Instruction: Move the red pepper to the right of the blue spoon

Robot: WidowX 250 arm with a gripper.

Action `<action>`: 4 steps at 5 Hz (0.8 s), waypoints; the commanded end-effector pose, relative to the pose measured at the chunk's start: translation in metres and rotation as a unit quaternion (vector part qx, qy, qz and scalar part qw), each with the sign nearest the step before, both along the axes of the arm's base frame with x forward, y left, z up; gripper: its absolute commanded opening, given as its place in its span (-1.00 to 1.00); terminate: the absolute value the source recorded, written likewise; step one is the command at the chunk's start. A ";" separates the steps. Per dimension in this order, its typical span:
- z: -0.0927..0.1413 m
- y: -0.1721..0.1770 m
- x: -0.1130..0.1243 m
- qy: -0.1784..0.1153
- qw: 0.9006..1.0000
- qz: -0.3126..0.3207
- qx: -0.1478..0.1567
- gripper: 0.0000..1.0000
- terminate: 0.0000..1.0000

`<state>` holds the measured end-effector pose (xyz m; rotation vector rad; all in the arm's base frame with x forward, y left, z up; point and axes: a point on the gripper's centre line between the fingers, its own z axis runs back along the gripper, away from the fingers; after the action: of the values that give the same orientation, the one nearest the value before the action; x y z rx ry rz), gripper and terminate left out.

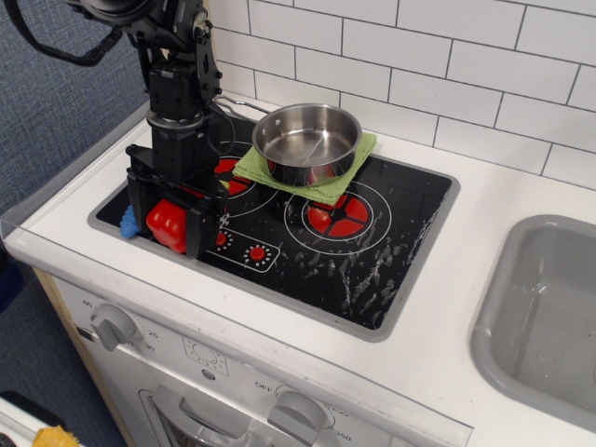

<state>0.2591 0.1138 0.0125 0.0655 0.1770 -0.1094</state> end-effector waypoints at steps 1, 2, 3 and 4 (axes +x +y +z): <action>0.054 0.009 -0.001 -0.110 0.994 -0.005 0.015 1.00 -1.00; 0.076 0.009 -0.008 -0.149 0.989 -0.017 0.010 1.00 -1.00; 0.080 0.008 -0.009 -0.156 0.988 -0.021 0.004 1.00 -1.00; 0.080 0.008 -0.009 -0.156 0.988 -0.021 0.004 1.00 -1.00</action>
<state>0.2529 0.1170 0.0761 0.0724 -0.1023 -0.1483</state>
